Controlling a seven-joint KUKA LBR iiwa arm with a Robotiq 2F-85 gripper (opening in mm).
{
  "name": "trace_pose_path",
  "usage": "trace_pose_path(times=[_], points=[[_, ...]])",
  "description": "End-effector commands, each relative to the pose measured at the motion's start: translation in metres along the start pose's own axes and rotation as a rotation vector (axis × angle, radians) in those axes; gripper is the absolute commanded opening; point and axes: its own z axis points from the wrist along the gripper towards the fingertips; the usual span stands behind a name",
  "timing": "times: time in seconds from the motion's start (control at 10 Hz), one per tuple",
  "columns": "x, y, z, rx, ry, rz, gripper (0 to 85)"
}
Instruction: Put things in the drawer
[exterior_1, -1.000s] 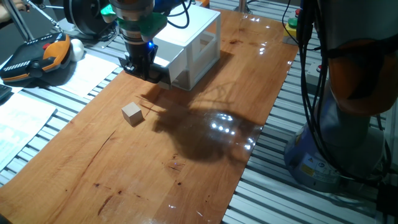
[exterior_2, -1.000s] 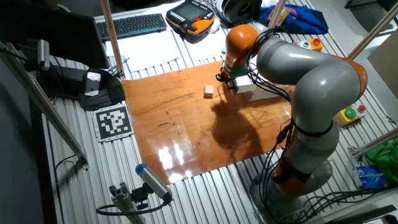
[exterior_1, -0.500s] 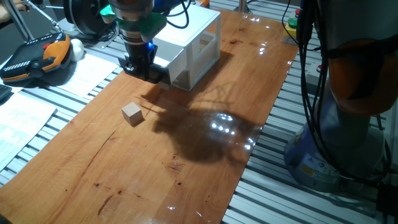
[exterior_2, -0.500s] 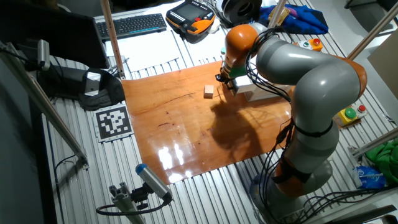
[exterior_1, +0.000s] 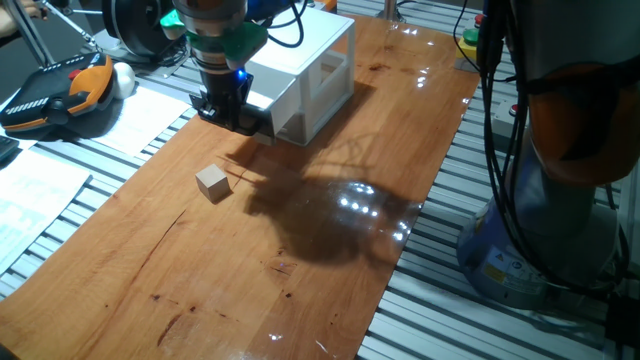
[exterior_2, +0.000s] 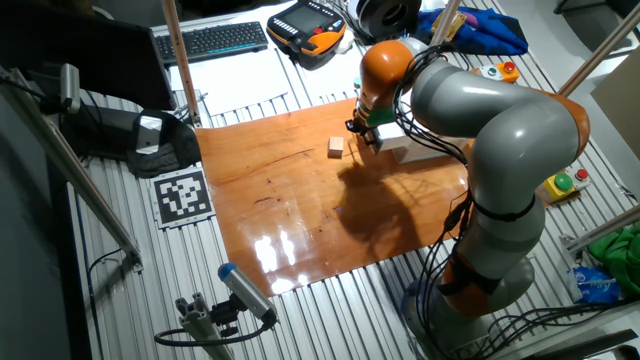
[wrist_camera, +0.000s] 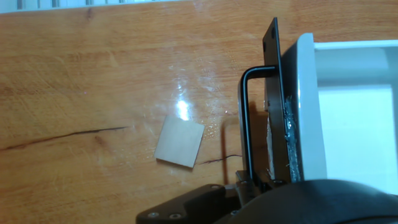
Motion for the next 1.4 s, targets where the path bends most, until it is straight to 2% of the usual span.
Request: trace_pose_path(times=[0.0,0.1,0.2,0.4,0.5,0.9,1.3], points=[[0.000,0.000,0.000,-0.006,-0.002,0.004,0.0],[0.000,0.000,0.000,-0.010,-0.006,0.008,0.0],[0.000,0.000,0.000,-0.010,-0.009,0.011,17.0],[0.000,0.000,0.000,-0.010,-0.014,0.015,17.0],[0.000,0.000,0.000,-0.011,-0.017,0.017,34.0],[-0.001,-0.002,-0.003,-0.009,-0.020,0.015,34.0],[0.001,-0.003,-0.013,-0.018,-0.016,0.013,34.0]])
